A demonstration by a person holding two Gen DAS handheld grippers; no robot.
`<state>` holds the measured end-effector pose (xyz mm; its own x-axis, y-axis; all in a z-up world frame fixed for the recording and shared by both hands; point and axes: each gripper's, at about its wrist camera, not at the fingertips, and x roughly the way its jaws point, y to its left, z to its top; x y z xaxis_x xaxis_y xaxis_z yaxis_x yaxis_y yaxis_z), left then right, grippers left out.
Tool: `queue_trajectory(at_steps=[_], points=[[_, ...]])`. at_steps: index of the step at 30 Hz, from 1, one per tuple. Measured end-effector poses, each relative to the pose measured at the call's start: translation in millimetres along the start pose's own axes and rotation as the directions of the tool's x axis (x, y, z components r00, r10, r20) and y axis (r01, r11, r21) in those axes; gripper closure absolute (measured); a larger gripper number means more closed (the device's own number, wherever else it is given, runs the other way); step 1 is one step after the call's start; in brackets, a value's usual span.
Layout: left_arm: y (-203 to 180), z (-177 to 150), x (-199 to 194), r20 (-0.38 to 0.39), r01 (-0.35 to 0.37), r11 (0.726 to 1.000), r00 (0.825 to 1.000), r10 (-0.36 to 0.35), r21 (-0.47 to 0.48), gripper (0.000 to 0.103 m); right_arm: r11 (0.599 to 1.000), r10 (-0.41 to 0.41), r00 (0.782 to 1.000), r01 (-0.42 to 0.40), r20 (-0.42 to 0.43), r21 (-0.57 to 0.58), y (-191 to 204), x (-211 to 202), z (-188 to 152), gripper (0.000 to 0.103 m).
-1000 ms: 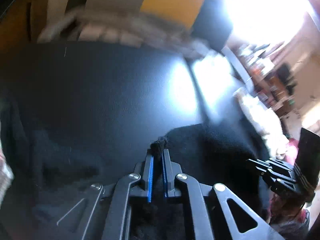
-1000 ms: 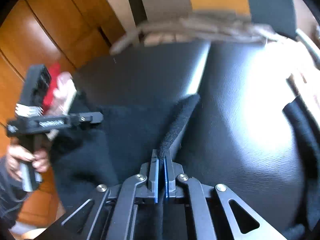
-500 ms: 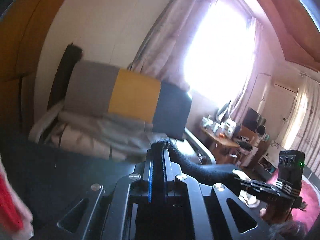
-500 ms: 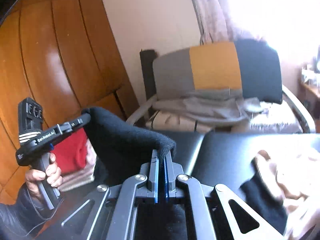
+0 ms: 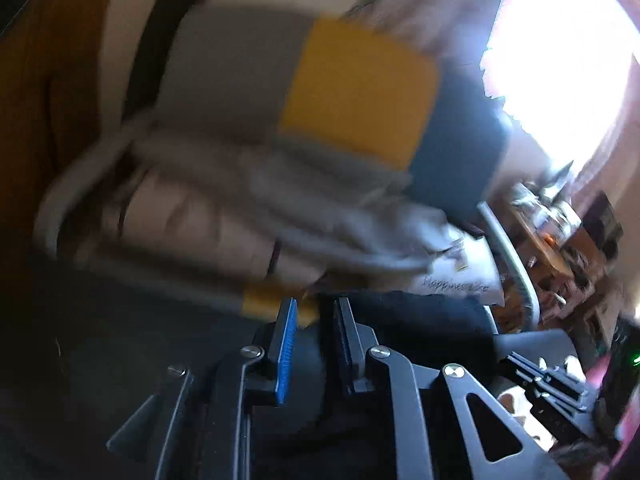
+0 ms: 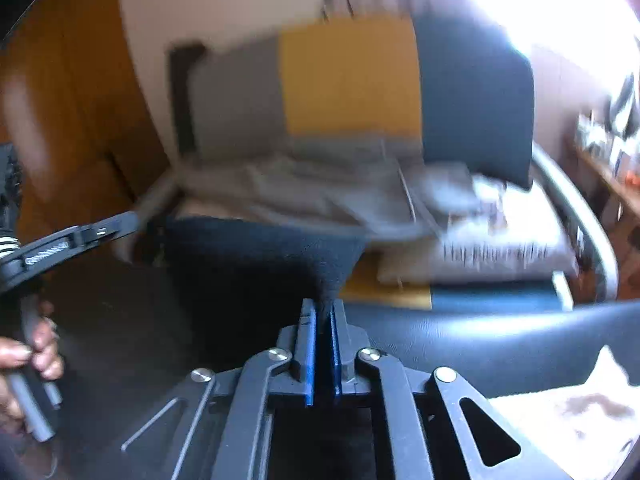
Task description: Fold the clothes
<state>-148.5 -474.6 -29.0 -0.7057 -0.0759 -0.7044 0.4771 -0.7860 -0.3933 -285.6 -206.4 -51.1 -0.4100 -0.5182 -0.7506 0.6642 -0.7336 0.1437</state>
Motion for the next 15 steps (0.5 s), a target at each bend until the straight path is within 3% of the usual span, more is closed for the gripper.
queue_trajectory(at_steps=[3,5,6,8,10,11,15], points=[[36.6,-25.2,-17.0,-0.021,0.041,0.998,0.999,-0.042,-0.052,0.083,0.999,0.009,1.000,-0.008,-0.026,0.035,-19.2,2.8,-27.3,0.088],[56.9,-47.7,-40.3,-0.032,0.094,0.990,0.995,-0.098,-0.105,0.081,0.997,0.030,0.999,-0.029,-0.023,0.065,-30.3,-7.9,-48.2,0.073],[68.9,-63.4,-54.9,-0.036,0.125,0.982,0.991,-0.131,-0.141,0.080,0.995,0.051,0.999,-0.050,-0.010,0.088,-34.7,-21.9,-60.5,0.064],[89.6,-96.0,-81.9,-0.038,0.183,0.963,0.980,-0.194,-0.196,0.078,0.986,0.096,0.995,-0.098,0.021,0.132,-41.8,-52.7,-88.0,0.058],[108.0,-133.7,-115.2,-0.022,0.217,0.946,0.973,-0.229,-0.240,0.075,0.970,0.159,0.986,-0.165,0.046,0.178,-44.5,-89.1,-124.7,0.032],[116.3,-154.7,-130.5,-0.019,0.220,0.940,0.972,-0.233,-0.259,0.074,0.958,0.198,0.979,-0.205,0.052,0.201,-43.6,-108.8,-148.1,0.026],[144.4,-239.6,-181.4,-0.044,0.217,0.914,0.968,-0.246,-0.344,0.071,0.936,0.267,0.963,-0.264,0.021,0.234,-30.9,-166.6,-232.4,0.017]])
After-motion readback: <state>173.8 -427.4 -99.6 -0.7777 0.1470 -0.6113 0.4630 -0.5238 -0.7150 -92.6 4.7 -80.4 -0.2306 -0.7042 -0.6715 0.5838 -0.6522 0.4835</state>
